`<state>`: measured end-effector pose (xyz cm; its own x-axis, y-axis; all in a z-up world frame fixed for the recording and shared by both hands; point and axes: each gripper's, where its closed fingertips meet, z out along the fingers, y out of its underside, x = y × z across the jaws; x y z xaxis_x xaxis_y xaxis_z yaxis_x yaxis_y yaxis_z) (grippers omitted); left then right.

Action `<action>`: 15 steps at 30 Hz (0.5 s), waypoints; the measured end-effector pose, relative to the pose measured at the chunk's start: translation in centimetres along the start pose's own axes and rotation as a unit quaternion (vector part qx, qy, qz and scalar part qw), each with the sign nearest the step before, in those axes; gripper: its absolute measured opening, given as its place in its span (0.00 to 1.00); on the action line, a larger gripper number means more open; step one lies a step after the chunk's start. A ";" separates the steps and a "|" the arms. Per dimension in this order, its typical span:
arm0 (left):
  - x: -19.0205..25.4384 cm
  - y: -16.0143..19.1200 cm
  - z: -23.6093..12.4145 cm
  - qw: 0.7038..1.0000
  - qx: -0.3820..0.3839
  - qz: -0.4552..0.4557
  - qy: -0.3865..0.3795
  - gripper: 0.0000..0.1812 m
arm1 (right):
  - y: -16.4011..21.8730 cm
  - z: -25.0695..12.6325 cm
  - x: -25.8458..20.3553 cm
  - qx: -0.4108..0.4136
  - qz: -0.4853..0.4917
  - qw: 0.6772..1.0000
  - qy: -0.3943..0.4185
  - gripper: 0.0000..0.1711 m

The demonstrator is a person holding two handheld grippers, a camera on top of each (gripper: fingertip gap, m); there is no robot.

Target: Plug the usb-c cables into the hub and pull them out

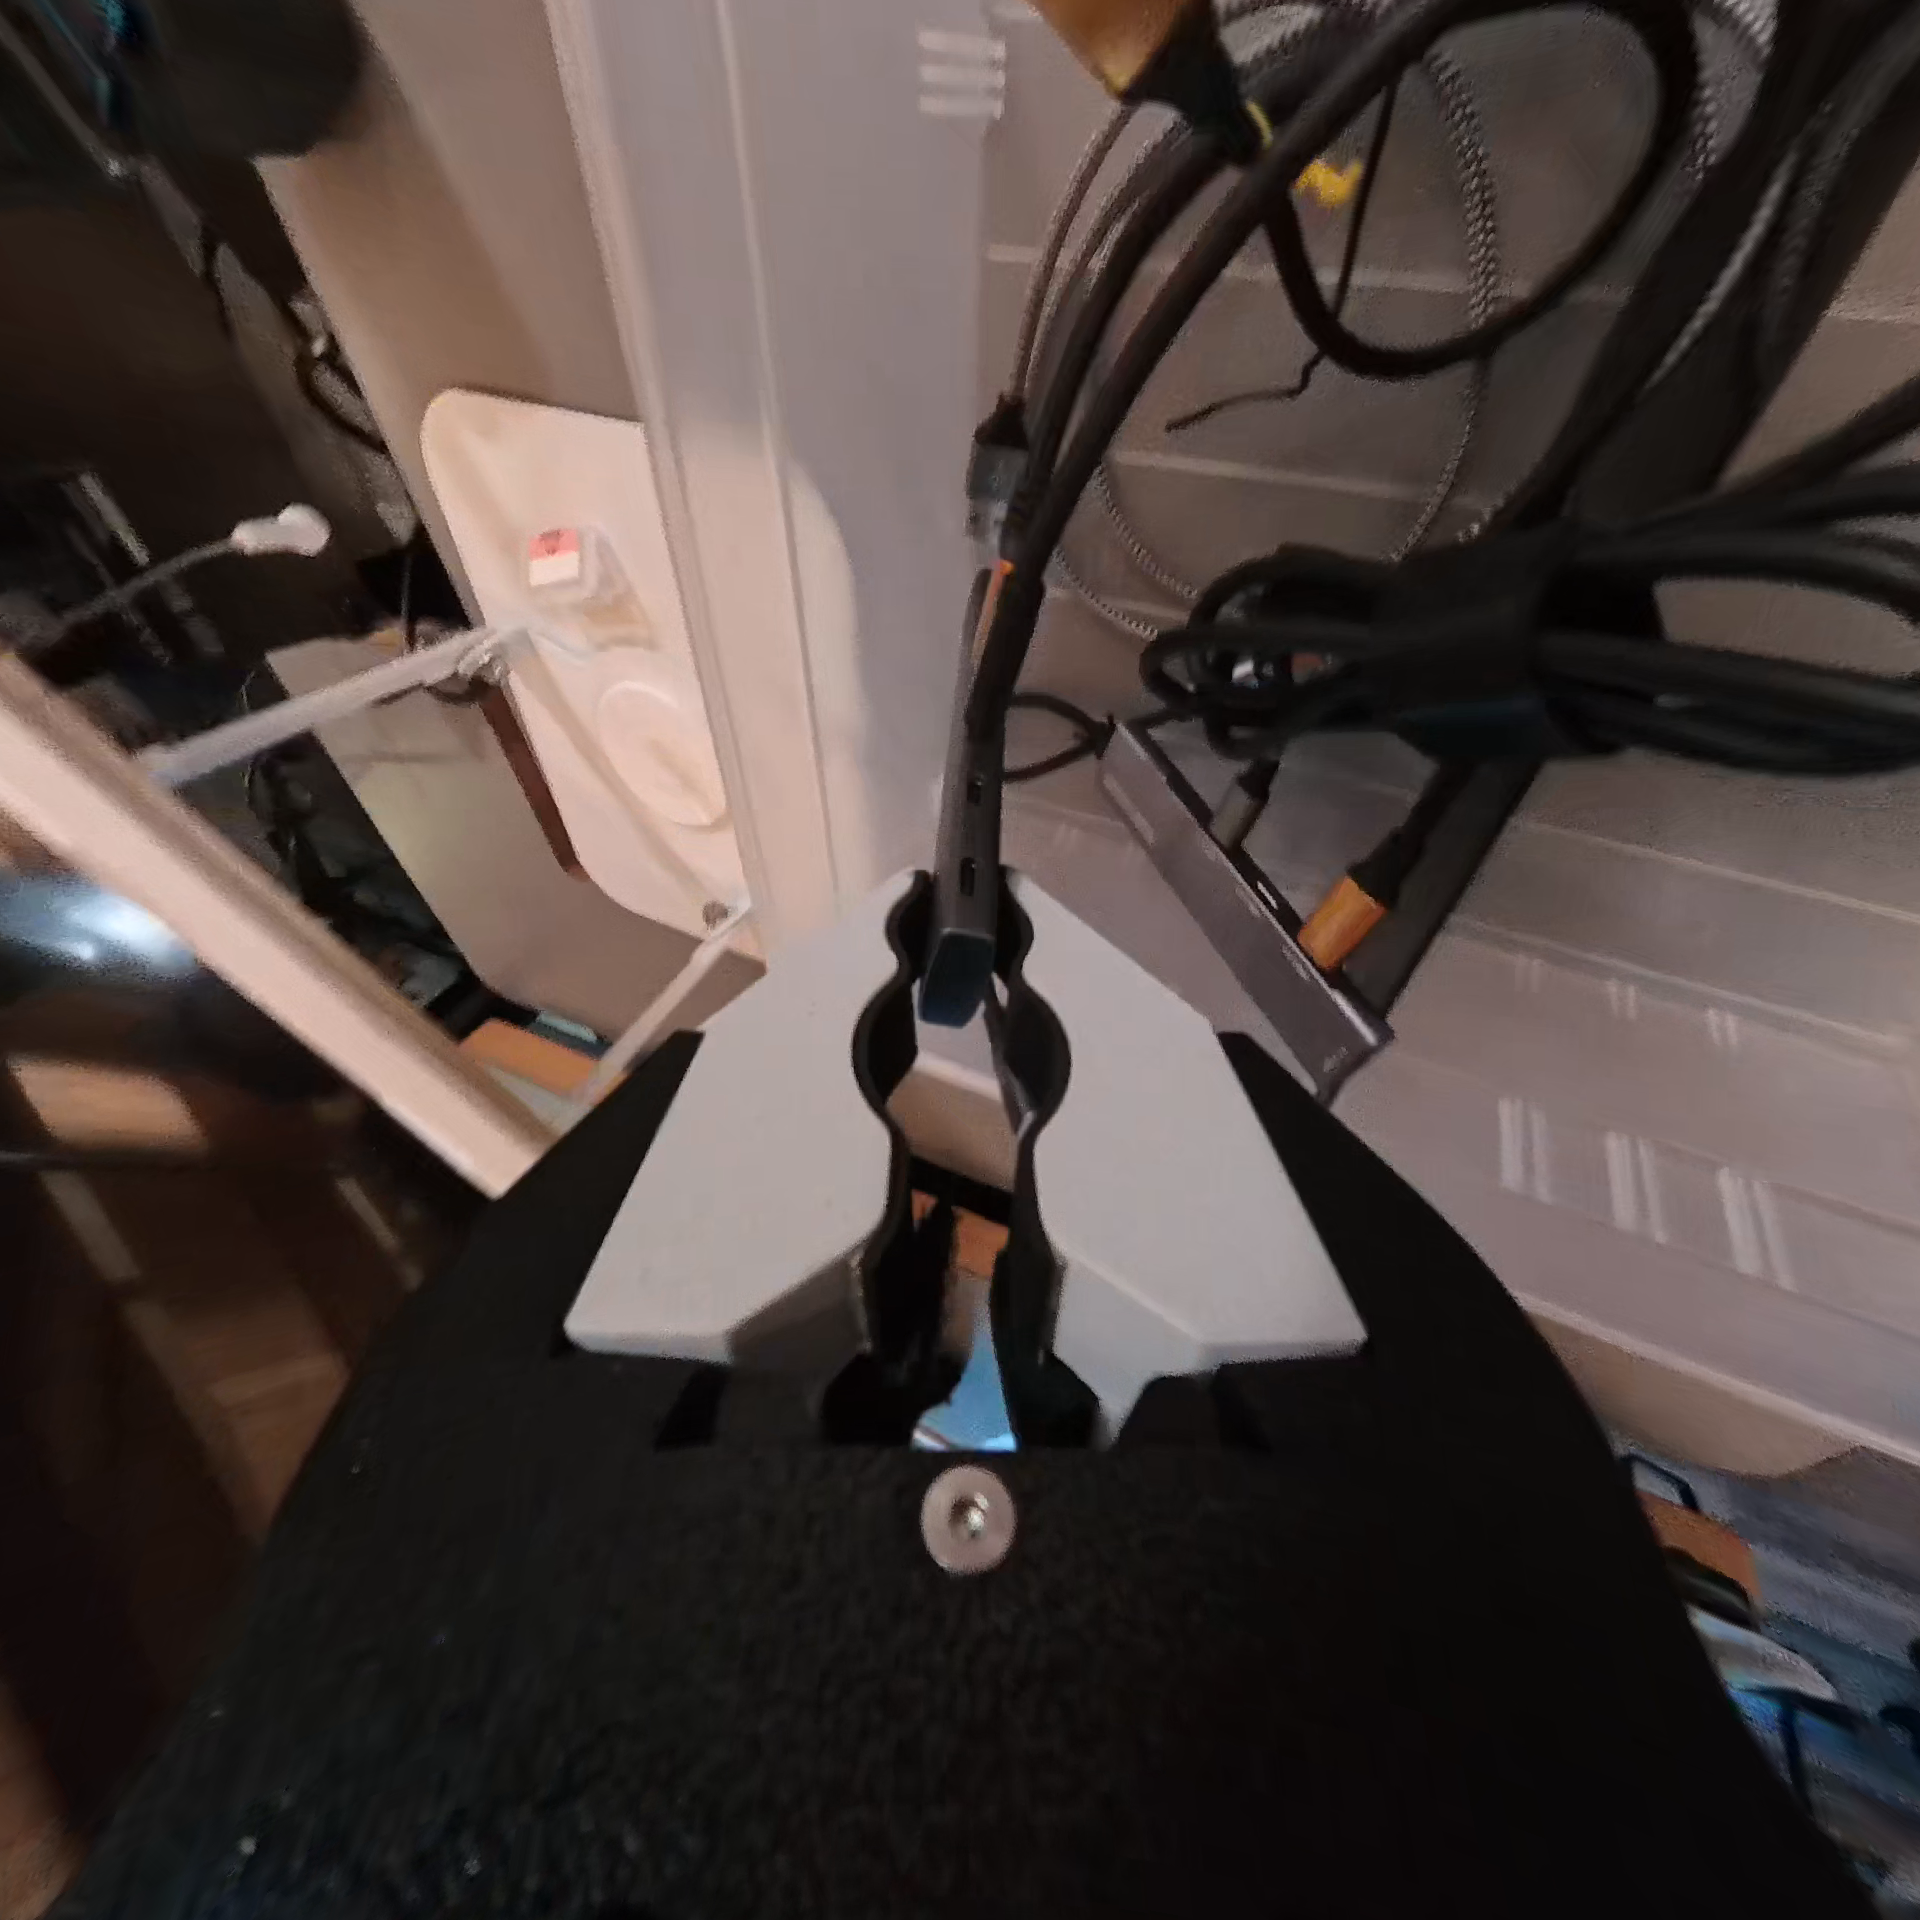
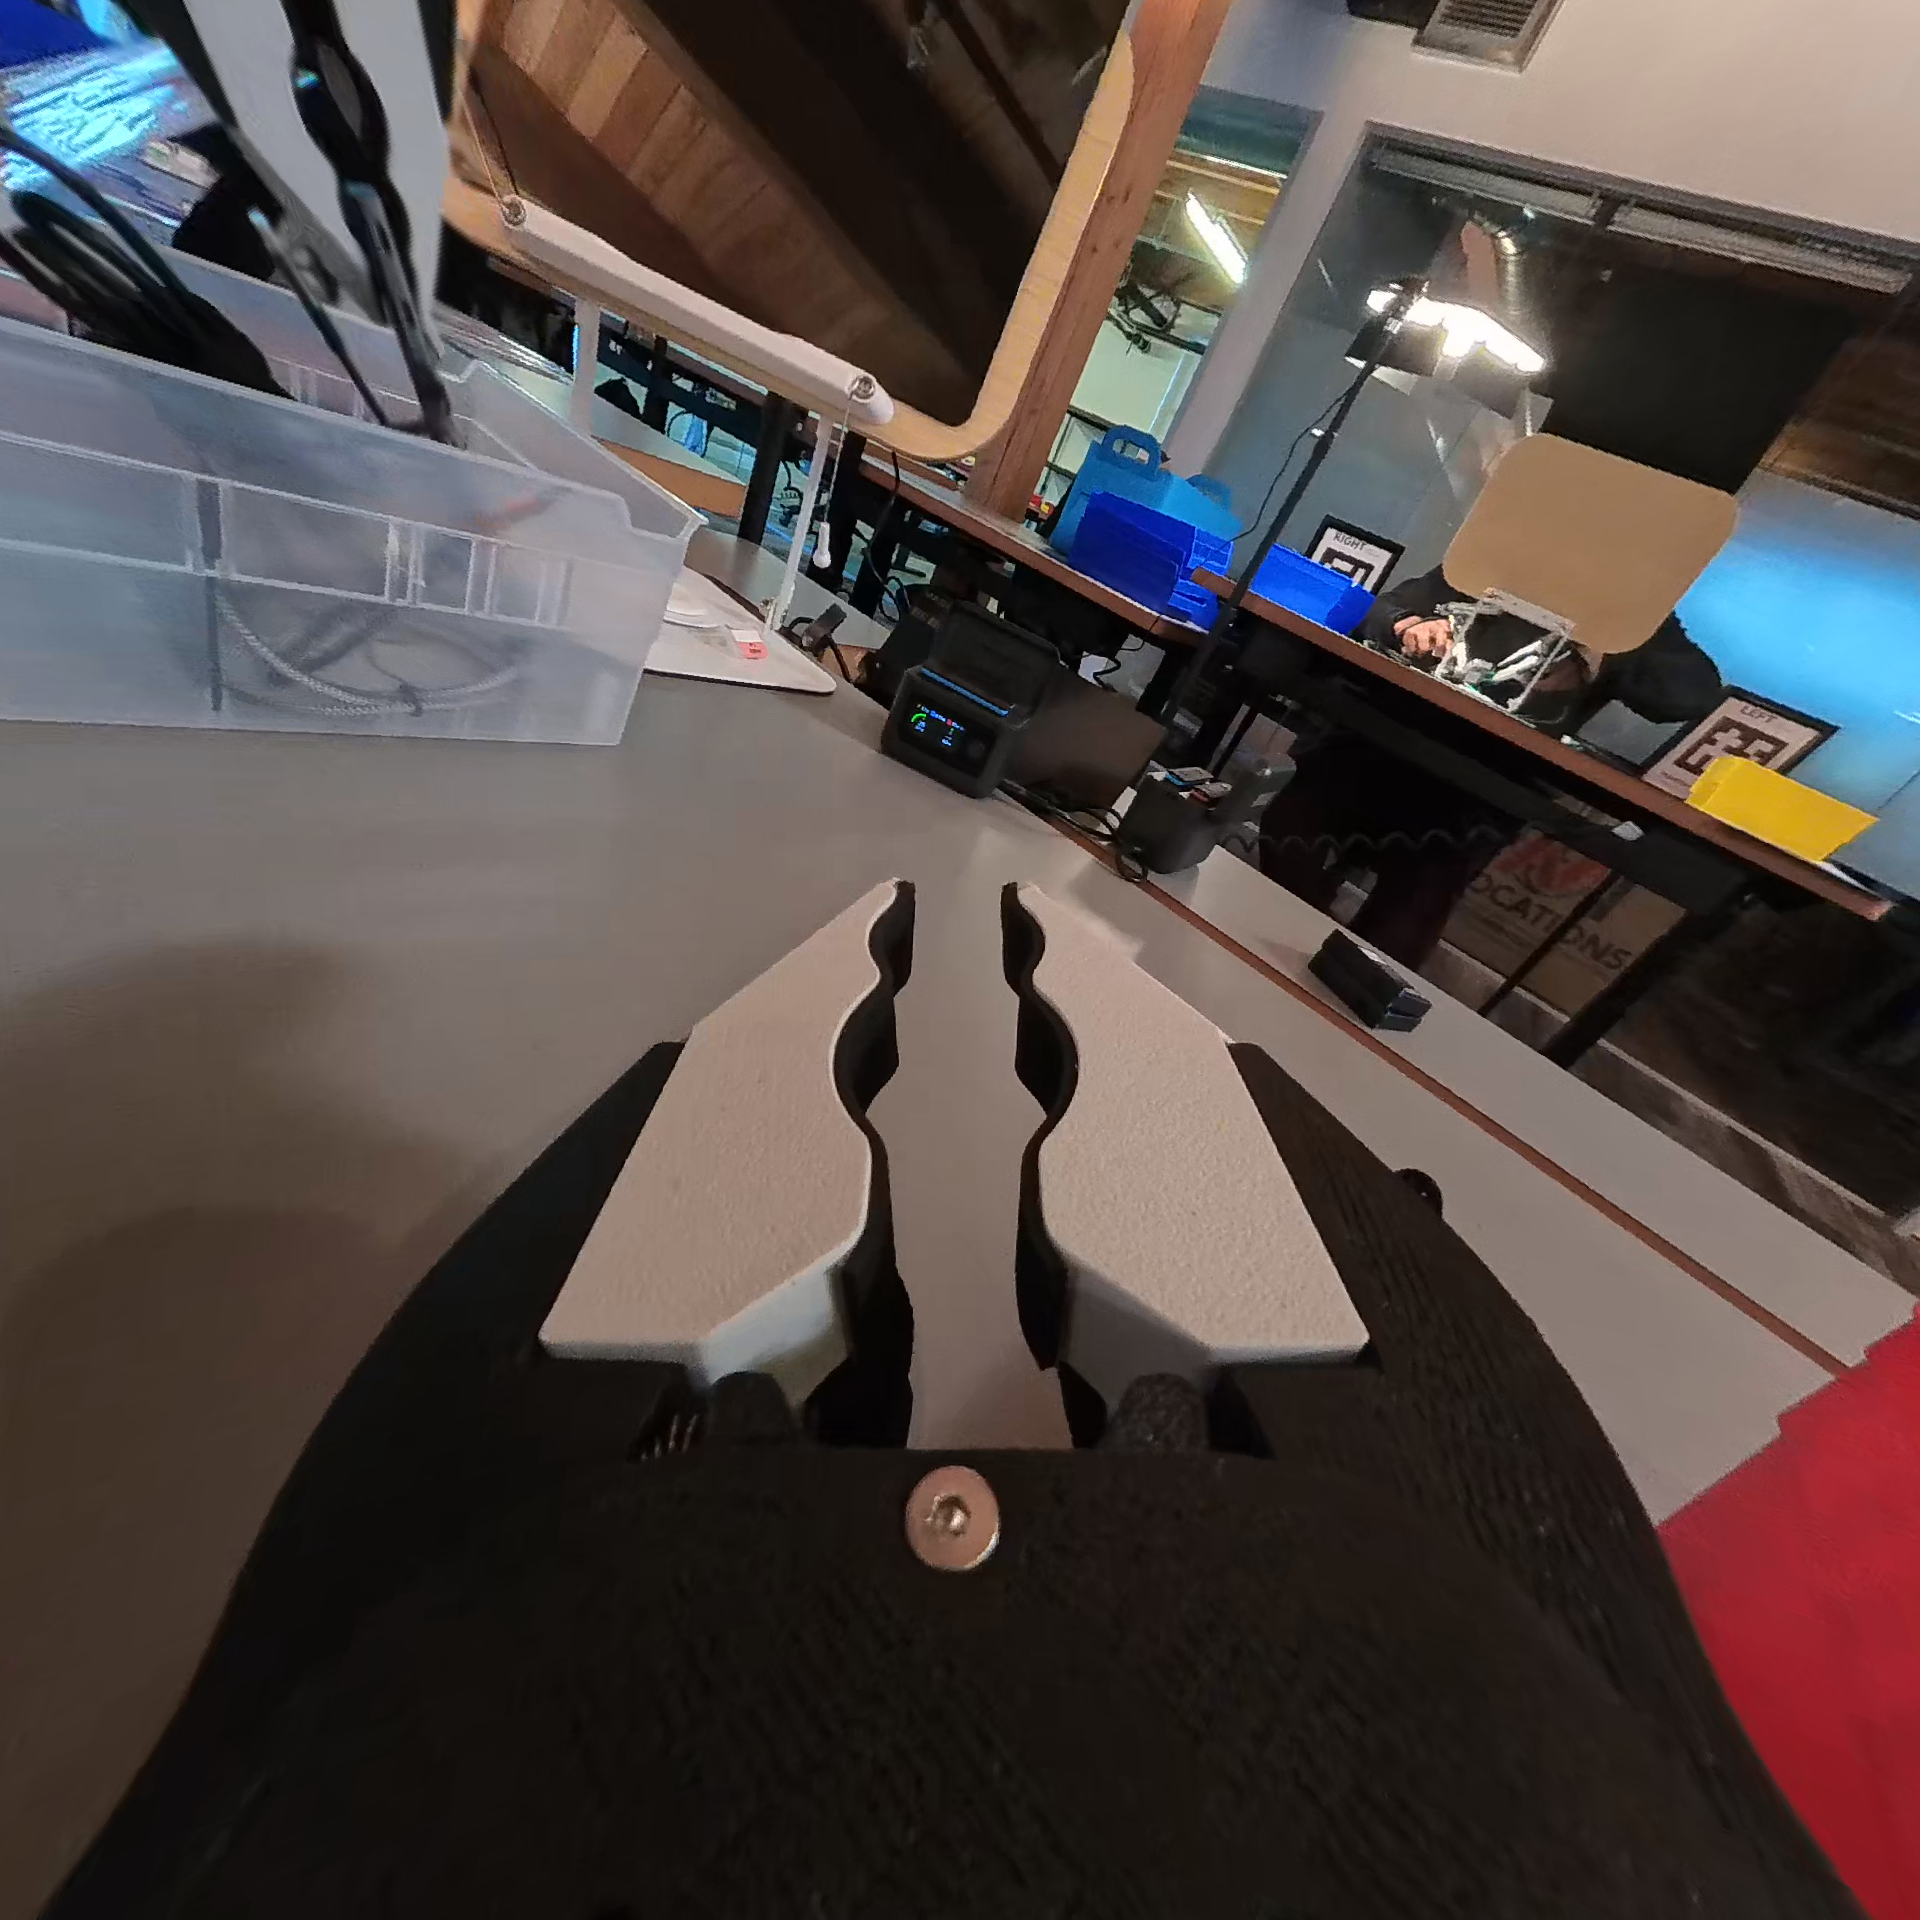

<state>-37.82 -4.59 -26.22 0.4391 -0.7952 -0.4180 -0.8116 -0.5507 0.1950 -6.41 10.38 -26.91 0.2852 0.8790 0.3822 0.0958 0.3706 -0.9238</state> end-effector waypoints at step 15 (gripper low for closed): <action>-6.6 -2.9 -22.4 0.893 0.130 -0.185 -0.390 0.04 | -0.3 0.1 1.3 0.018 0.018 0.999 0.031 0.08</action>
<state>-29.74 -3.49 -4.14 0.3758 -0.0966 -0.9217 -0.7734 -0.5805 -0.2545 -6.13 11.46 -26.14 0.3467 0.8721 0.3455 0.0495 0.3508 -0.9351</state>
